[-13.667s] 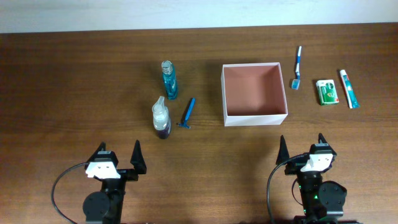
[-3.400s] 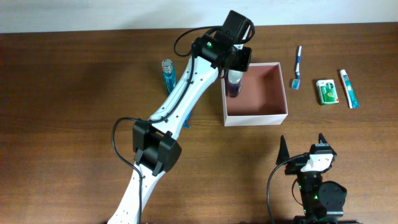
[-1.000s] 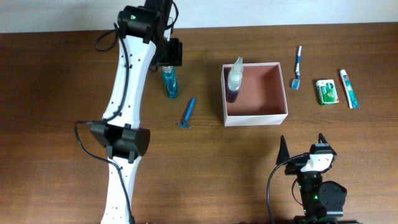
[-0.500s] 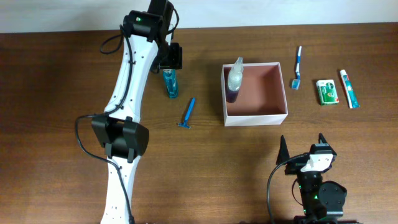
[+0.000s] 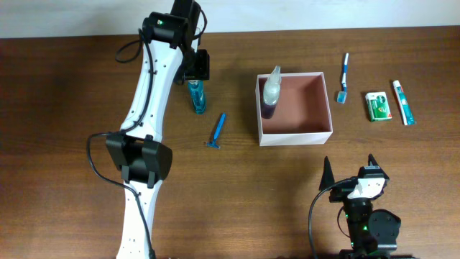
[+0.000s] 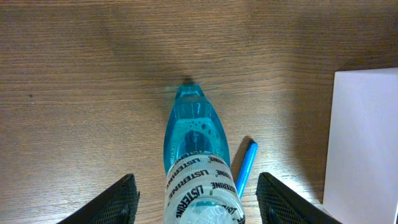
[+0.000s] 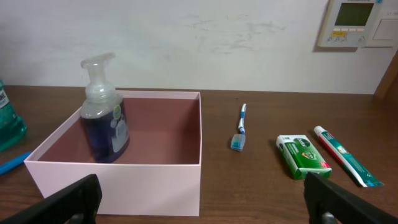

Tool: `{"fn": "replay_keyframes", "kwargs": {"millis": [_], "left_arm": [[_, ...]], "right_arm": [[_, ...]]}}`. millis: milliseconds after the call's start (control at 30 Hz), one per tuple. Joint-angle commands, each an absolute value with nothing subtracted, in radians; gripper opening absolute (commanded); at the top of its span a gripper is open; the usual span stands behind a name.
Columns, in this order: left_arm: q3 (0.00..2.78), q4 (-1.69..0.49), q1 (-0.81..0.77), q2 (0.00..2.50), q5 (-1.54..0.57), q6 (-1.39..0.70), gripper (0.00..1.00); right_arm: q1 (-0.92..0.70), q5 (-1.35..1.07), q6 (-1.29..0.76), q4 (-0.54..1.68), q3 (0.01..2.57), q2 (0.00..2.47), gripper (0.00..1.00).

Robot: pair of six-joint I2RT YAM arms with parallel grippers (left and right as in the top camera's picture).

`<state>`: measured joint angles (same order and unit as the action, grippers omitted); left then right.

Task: Pack container
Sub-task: 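Lower the left gripper and close it on the Listerine bottle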

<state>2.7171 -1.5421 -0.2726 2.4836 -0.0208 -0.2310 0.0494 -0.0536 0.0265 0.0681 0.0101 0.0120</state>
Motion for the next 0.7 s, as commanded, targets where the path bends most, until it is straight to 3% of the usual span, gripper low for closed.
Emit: {"fn": "replay_keyframes", "kwargs": {"millis": [0, 400, 533, 667], "left_arm": [[2.714, -1.545, -0.266, 2.507, -0.010, -0.237, 0.63], [2.714, -1.541, -0.266, 2.514, -0.010, -0.237, 0.61], [2.714, -1.541, -0.266, 2.514, -0.010, -0.237, 0.54], [2.714, -1.534, -0.266, 2.514, -0.010, -0.237, 0.54]], "right_arm": [[0.039, -0.052, 0.022, 0.073, 0.006, 0.004, 0.99], [0.039, -0.052, 0.022, 0.073, 0.006, 0.004, 0.99], [0.039, -0.052, 0.022, 0.073, 0.006, 0.004, 0.99], [0.039, -0.052, 0.022, 0.073, 0.006, 0.004, 0.99]]}}
